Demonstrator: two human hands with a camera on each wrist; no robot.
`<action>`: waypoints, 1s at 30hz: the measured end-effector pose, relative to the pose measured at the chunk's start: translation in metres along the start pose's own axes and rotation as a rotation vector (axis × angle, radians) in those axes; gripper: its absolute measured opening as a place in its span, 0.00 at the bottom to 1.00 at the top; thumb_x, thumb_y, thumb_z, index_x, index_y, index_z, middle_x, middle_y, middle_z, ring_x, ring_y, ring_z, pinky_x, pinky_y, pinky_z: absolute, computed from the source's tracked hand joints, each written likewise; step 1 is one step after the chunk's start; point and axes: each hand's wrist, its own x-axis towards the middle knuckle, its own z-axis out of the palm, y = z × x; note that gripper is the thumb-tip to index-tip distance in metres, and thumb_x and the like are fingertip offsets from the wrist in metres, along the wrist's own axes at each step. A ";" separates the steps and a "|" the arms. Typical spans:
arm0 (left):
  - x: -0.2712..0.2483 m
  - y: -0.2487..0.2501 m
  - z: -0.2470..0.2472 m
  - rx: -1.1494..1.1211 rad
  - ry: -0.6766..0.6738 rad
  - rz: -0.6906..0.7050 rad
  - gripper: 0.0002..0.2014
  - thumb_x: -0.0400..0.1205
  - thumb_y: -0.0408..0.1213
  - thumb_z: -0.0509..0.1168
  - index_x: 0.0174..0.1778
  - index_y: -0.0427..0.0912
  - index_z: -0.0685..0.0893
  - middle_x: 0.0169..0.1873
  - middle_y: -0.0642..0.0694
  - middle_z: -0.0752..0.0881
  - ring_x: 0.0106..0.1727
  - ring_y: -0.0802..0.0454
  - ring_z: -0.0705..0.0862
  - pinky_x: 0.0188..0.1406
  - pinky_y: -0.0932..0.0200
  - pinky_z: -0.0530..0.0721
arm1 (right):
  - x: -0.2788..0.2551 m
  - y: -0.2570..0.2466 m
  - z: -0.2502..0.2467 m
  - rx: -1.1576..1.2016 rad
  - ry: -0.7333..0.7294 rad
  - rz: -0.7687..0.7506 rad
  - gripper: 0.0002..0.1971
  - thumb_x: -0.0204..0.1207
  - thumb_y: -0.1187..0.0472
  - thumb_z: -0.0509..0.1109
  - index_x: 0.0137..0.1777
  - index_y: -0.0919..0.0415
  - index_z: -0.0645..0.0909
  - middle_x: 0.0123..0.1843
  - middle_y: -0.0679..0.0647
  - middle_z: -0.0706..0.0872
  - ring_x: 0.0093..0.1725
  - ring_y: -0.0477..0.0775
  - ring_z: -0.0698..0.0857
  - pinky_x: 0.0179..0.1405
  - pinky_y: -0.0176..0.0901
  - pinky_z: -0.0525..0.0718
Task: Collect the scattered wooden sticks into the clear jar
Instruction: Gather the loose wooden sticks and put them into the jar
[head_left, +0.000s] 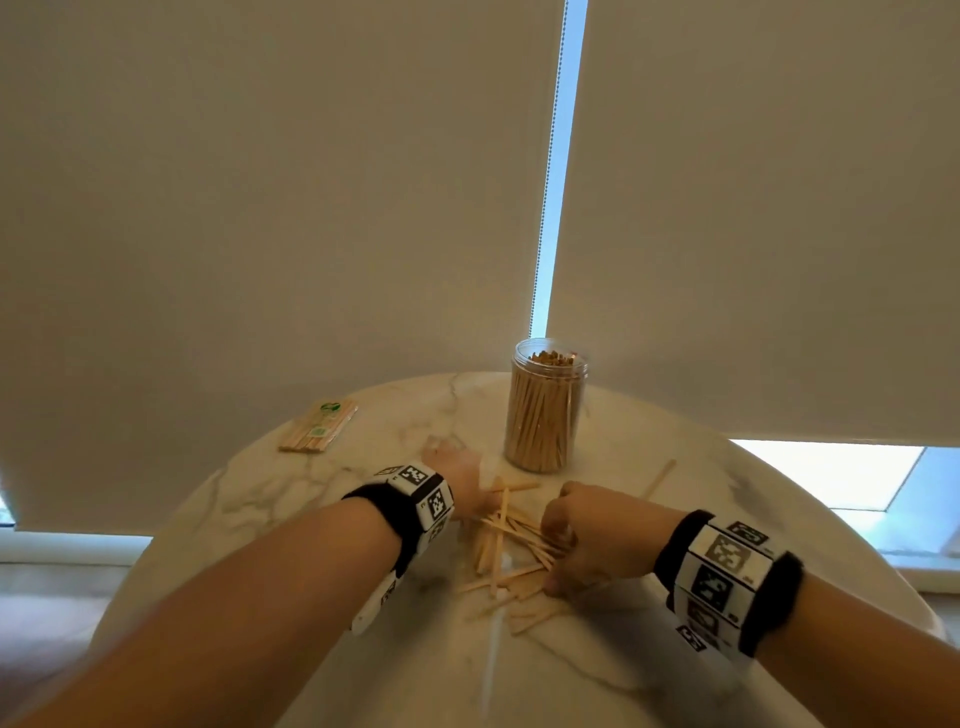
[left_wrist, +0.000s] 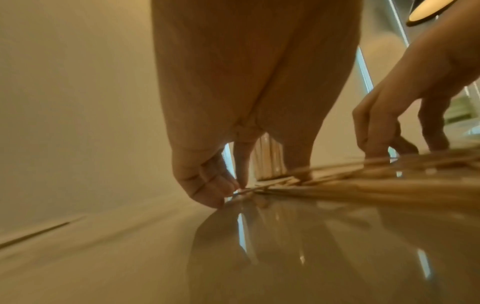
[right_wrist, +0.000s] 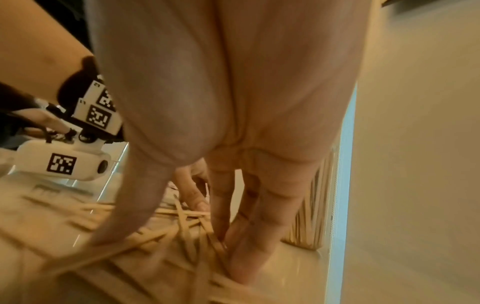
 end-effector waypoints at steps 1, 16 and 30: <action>-0.002 0.004 0.000 -0.035 -0.009 0.035 0.27 0.82 0.57 0.69 0.69 0.42 0.80 0.67 0.42 0.81 0.65 0.41 0.81 0.67 0.49 0.80 | 0.001 -0.001 0.002 0.037 0.039 0.000 0.29 0.68 0.36 0.79 0.64 0.52 0.83 0.60 0.52 0.79 0.54 0.54 0.80 0.53 0.46 0.82; -0.076 0.000 0.010 -0.311 0.031 0.204 0.43 0.78 0.63 0.70 0.85 0.45 0.65 0.80 0.43 0.67 0.78 0.43 0.70 0.77 0.50 0.72 | -0.014 -0.033 0.015 0.066 0.159 -0.098 0.13 0.78 0.49 0.72 0.58 0.52 0.88 0.52 0.52 0.87 0.50 0.57 0.85 0.48 0.45 0.82; -0.108 0.016 0.014 -0.165 -0.109 0.282 0.27 0.77 0.50 0.77 0.71 0.48 0.82 0.64 0.41 0.80 0.62 0.41 0.82 0.65 0.51 0.81 | -0.038 -0.037 0.017 0.043 0.185 -0.088 0.11 0.78 0.53 0.74 0.57 0.54 0.83 0.51 0.49 0.82 0.48 0.50 0.78 0.46 0.39 0.74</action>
